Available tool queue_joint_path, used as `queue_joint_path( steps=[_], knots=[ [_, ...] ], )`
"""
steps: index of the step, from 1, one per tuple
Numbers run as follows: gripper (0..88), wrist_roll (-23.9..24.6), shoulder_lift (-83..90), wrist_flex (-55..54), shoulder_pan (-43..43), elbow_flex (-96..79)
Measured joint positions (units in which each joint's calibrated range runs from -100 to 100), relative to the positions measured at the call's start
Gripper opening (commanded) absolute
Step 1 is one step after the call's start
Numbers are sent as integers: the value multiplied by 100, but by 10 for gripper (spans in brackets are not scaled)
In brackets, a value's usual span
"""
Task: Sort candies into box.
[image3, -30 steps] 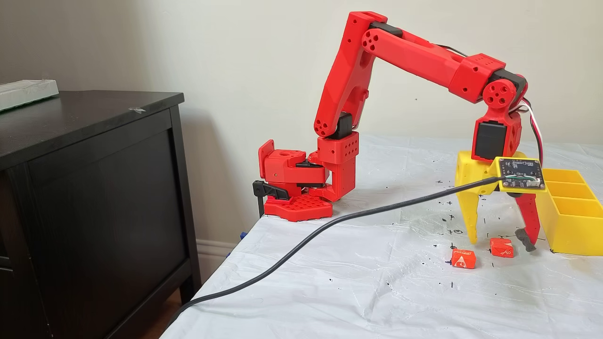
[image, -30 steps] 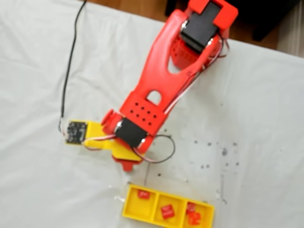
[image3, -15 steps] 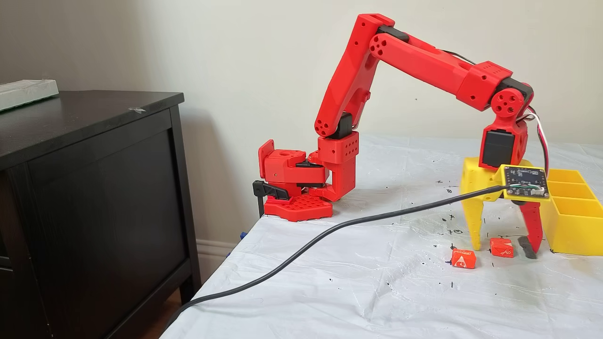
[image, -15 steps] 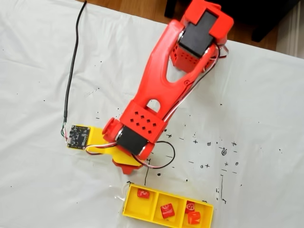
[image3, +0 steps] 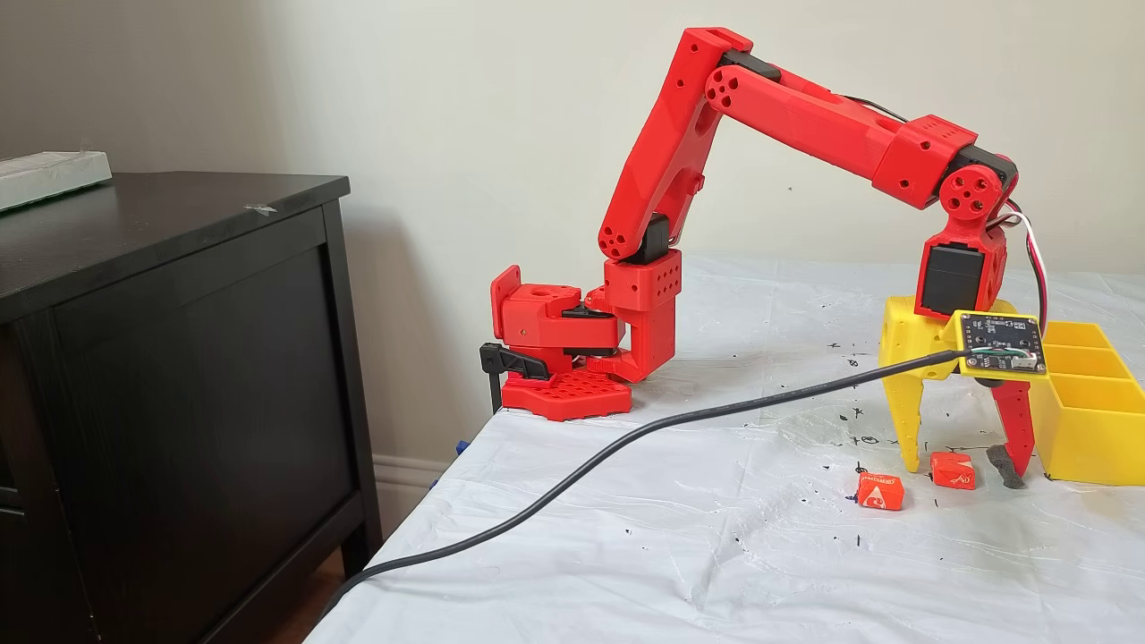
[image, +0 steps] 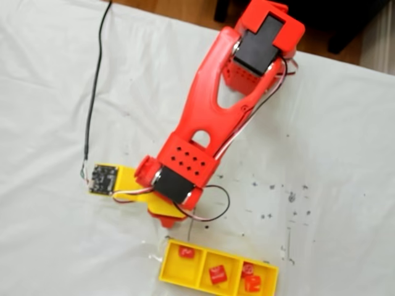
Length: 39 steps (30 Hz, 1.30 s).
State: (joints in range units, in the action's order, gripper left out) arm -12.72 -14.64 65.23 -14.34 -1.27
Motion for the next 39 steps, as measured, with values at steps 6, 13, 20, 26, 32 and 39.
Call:
queue_joint_path(
  steps=[6,13,20,26,32,39],
  knots=[
    [259,0,-153,-47,0,158],
    [229,-5,-305,-39,0,394],
    [39,-5,-339,-47,0,438],
    [2,-29,-339,-110,0,376],
    [2,-29,-314,-102,0,368],
    [2,-29,246,173,24,-114]
  ],
)
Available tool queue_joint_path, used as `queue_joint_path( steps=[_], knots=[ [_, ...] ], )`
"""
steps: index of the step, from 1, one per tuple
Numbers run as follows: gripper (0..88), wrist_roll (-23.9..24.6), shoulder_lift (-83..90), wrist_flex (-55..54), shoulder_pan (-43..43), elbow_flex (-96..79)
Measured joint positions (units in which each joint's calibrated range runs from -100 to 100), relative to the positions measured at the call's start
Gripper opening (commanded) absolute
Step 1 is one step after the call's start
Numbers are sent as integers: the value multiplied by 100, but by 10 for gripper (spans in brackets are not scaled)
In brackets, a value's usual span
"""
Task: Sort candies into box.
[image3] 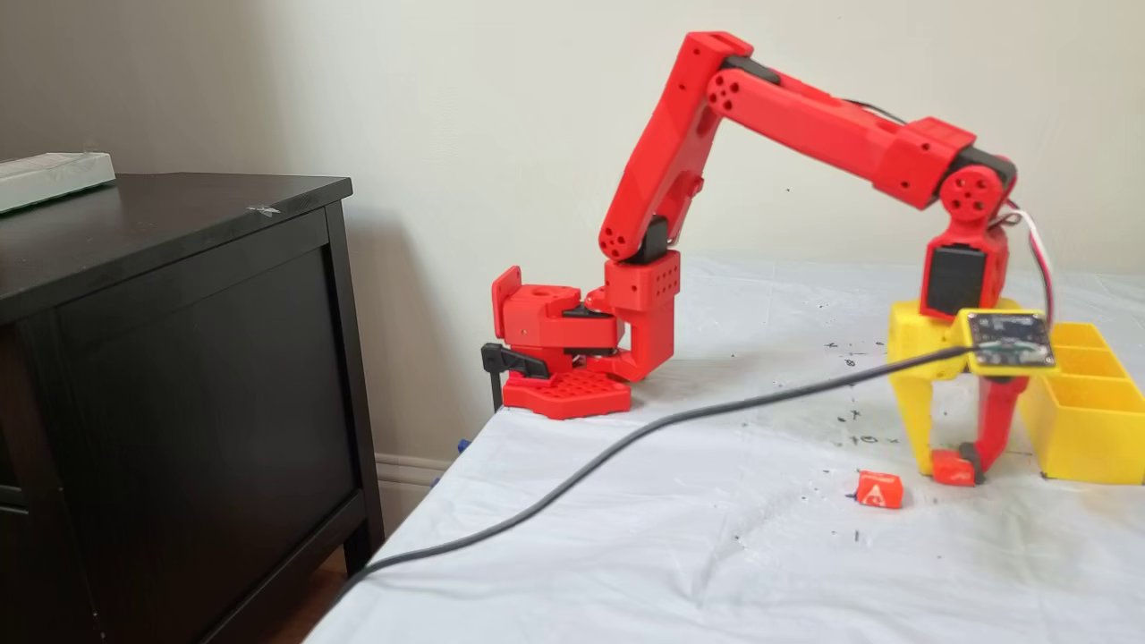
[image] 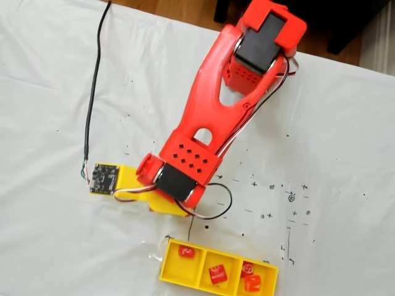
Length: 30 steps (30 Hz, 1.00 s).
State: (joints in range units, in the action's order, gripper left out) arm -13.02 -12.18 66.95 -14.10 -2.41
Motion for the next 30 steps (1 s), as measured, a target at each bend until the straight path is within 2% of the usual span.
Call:
queue_joint_path(
  steps=[11,21,30],
  knots=[
    [2,425,1833,298,740,-61],
    [2,762,1850,235,1357,691],
    [2,933,1137,8,1723,1365]
  ],
)
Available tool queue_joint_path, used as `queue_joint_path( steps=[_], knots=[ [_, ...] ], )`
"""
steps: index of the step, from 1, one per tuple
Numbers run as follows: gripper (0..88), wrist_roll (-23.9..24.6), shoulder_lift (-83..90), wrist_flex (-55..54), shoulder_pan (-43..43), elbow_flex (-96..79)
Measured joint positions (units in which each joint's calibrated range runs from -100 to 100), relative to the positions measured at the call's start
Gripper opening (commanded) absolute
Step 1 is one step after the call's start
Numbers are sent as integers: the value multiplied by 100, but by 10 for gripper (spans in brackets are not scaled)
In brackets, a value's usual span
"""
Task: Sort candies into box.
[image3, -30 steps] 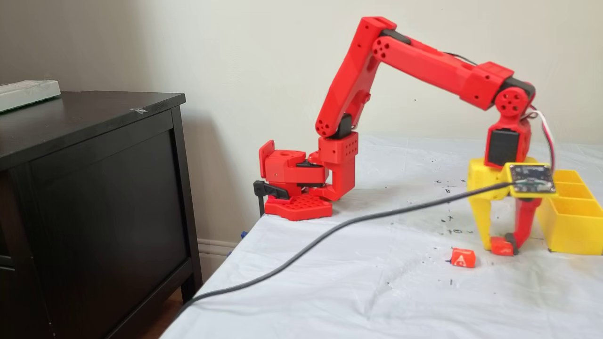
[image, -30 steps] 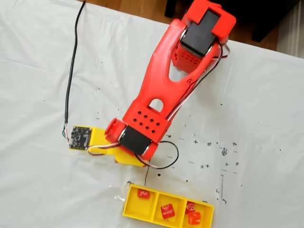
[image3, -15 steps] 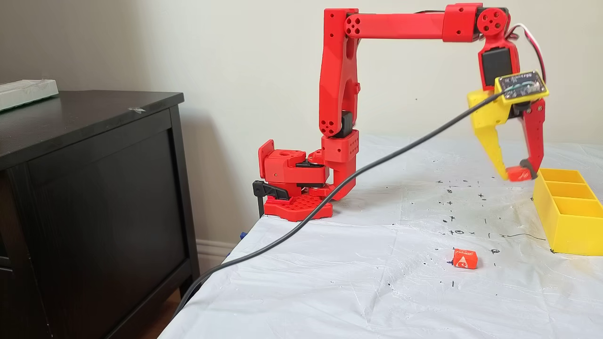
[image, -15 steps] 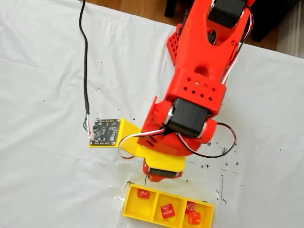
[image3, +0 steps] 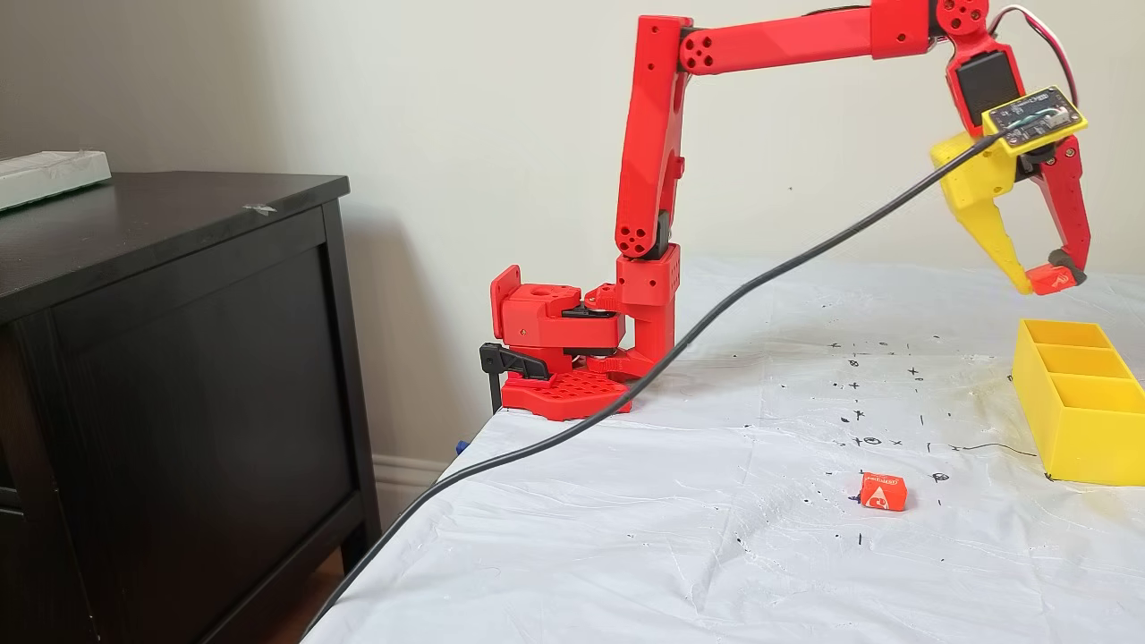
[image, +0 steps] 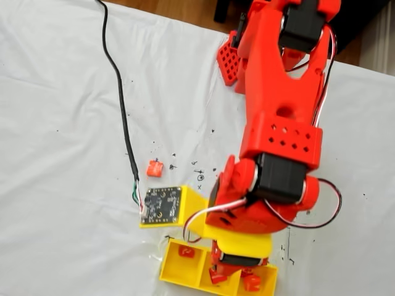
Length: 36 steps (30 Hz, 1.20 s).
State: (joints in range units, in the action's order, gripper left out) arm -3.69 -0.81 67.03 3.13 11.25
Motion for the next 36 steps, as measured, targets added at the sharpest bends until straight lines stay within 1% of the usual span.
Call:
queue_joint_path(
  steps=[9,29,30,31,33,36],
  knots=[
    [2,49,-1078,0,57,980],
    [11,49,-1383,141,130,1208],
    [39,49,-1383,141,130,1208],
    [140,49,-1383,141,130,1208],
    [213,63,-1383,141,130,1208],
    [358,63,-1383,141,130,1208]
  ],
)
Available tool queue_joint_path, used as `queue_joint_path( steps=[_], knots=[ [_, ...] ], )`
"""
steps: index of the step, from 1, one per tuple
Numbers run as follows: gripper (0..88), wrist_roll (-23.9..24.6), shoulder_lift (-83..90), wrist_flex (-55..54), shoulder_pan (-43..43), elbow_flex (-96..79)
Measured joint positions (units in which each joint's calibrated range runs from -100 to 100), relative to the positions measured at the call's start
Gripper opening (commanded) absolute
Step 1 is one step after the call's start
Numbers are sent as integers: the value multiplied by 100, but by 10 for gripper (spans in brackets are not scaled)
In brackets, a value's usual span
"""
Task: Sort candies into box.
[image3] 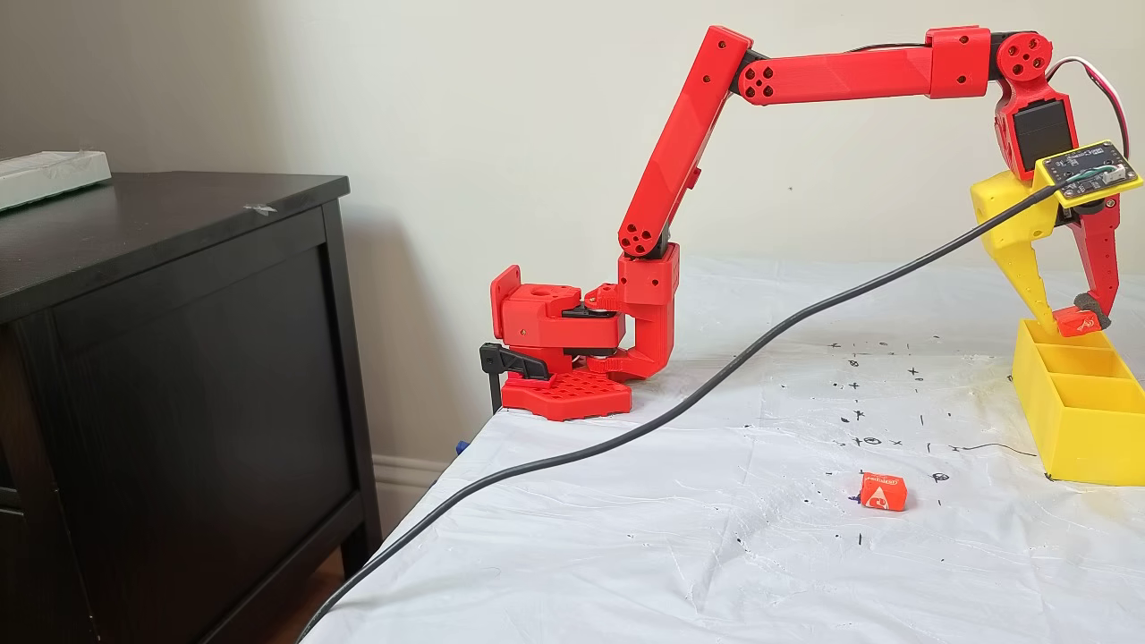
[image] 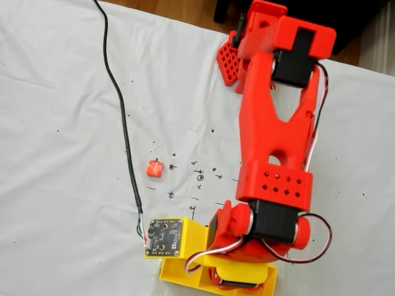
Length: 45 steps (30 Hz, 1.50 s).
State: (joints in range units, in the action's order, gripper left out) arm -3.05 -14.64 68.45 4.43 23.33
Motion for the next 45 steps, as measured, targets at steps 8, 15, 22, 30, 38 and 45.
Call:
queue_joint_path(
  steps=[8,15,22,30,38,45],
  knots=[
    [437,0,0,0,0,0],
    [152,0,0,0,0,-9],
    [2,0,263,-181,8,-735],
    [2,-171,1247,-47,-114,-1724],
    [2,-718,2155,204,-1178,-2565],
    [2,-1231,2613,204,-1829,-3536]
  ],
)
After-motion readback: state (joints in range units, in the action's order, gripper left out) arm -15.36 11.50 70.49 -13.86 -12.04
